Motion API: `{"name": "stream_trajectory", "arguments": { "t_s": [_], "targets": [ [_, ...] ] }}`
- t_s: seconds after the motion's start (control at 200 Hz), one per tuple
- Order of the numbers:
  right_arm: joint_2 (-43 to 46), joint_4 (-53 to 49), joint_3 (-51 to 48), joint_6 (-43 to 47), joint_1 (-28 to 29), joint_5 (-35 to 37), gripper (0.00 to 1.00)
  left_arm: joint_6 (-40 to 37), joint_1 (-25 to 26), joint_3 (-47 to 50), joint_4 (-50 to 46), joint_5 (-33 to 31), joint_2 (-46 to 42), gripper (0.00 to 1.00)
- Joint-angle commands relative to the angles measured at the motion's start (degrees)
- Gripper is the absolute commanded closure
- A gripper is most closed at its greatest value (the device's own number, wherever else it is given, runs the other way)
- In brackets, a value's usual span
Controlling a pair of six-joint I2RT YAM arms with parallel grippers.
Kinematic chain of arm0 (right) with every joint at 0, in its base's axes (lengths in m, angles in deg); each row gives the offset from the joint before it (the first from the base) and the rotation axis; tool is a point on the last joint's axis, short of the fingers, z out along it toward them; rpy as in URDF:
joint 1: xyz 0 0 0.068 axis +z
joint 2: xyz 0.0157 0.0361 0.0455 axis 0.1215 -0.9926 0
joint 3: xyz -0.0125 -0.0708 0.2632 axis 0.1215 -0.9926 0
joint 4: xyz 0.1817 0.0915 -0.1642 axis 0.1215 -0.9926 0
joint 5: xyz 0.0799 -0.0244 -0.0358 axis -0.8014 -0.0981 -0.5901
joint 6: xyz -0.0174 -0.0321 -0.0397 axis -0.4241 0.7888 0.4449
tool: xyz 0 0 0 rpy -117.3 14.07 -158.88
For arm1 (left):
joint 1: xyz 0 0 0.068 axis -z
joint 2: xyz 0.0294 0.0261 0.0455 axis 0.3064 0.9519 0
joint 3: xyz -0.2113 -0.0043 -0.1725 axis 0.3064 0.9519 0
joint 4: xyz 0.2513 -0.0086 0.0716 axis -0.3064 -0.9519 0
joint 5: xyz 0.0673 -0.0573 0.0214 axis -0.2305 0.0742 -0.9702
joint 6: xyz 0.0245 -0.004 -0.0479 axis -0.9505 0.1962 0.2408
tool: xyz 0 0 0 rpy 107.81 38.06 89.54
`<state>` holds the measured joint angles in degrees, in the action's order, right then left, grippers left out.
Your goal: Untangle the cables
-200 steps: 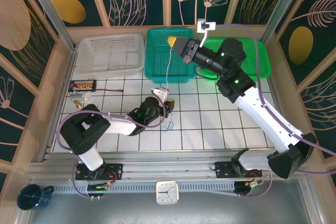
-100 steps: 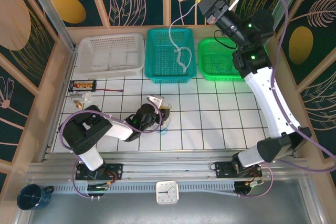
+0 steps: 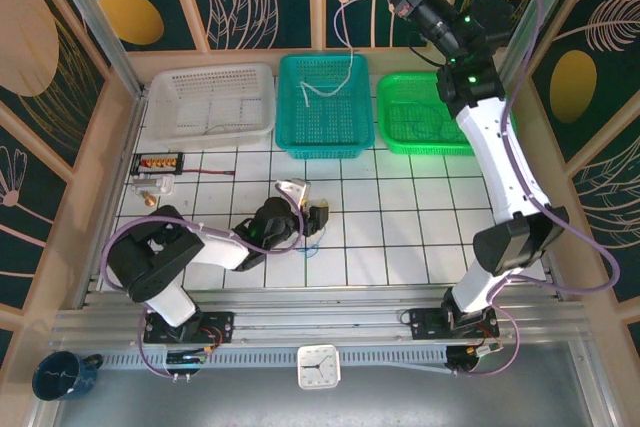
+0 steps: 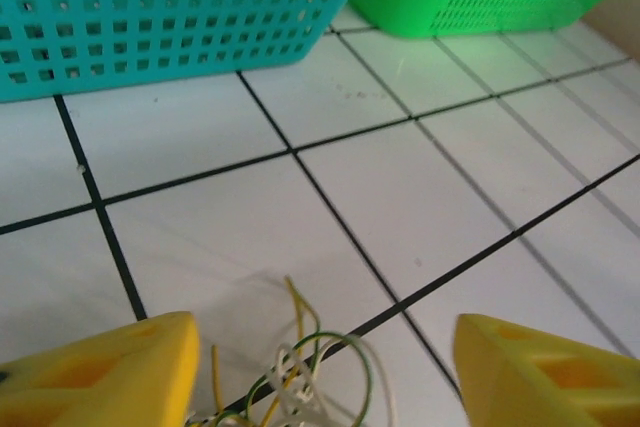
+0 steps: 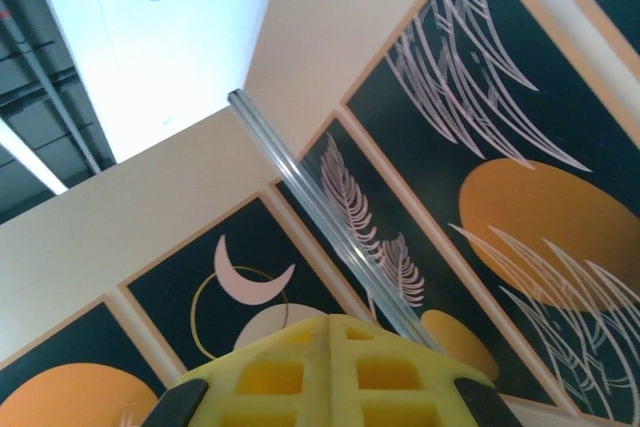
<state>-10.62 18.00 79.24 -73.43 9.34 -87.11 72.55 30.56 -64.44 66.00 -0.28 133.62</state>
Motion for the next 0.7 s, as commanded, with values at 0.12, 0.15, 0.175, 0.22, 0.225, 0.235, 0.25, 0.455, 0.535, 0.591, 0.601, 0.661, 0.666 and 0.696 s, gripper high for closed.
{"name": "stream_trajectory", "arguments": {
  "t_s": [0.12, 0.15, 0.175, 0.22, 0.225, 0.235, 0.25, 0.455, 0.535, 0.591, 0.601, 0.661, 0.666, 0.696],
  "targets": [
    [-5.7, 6.5, 1.3, -0.2, -1.6, -1.2, 1.00, 2.4, -0.2, 0.5, -1.0, -0.4, -6.2, 0.08],
    [-6.6, 7.0, 1.3, -0.4, -1.7, -1.3, 1.00, 2.6, -0.2, 0.6, -1.3, -0.8, -7.0, 0.04],
    [-7.4, 7.3, 1.5, -0.5, -1.9, -1.5, 1.00, 2.7, -0.2, 0.7, -1.5, -1.2, -7.7, 0.01],
    [-8.9, 7.9, 1.6, -0.8, -2.1, -1.6, 1.00, 3.0, -0.2, 0.8, -2.1, -1.7, -8.9, 0.01],
    [-9.0, 8.0, 1.6, -0.8, -2.1, -1.7, 1.00, 3.0, -0.2, 0.8, -2.2, -1.7, -9.0, 0.01],
    [-9.4, 8.2, 1.6, -0.9, -2.1, -1.7, 1.00, 3.1, -0.2, 0.8, -2.4, -1.8, -9.3, 0.01],
    [-9.9, 8.6, 1.5, -1.0, -2.2, -1.8, 1.00, 3.1, -0.2, 0.7, -2.7, -2.0, -9.7, 0.01],
    [-18.1, 10.5, 2.9, -2.5, -2.5, -2.9, 1.00, 3.7, -0.2, 0.3, -7.6, -6.0, -15.7, 0.01],
    [-21.9, 10.8, 3.6, -2.9, -2.4, -3.5, 1.00, 4.1, -0.3, -0.2, -10.6, -8.8, -17.9, 0.01],
    [-23.9, 10.5, 3.4, -2.8, -2.2, -3.6, 1.00, 4.7, -0.3, -0.8, -13.0, -11.3, -19.4, 0.01],
    [-24.1, 10.5, 3.3, -2.7, -2.2, -3.6, 1.00, 4.8, -0.3, -0.9, -13.4, -11.7, -19.7, 0.01],
    [-26.0, 10.2, 2.2, -2.0, -1.8, -3.6, 1.00, 5.4, -0.4, -1.1, -15.1, -13.6, -21.3, 0.01],
    [-26.1, 10.1, 2.1, -1.8, -1.8, -3.6, 1.00, 5.4, -0.4, -1.1, -15.2, -13.7, -21.4, 0.01],
    [-26.8, 9.8, 1.4, -1.0, -1.4, -3.5, 1.00, 5.6, -0.5, -0.9, -15.3, -13.8, -22.2, 0.01]
  ]
}}
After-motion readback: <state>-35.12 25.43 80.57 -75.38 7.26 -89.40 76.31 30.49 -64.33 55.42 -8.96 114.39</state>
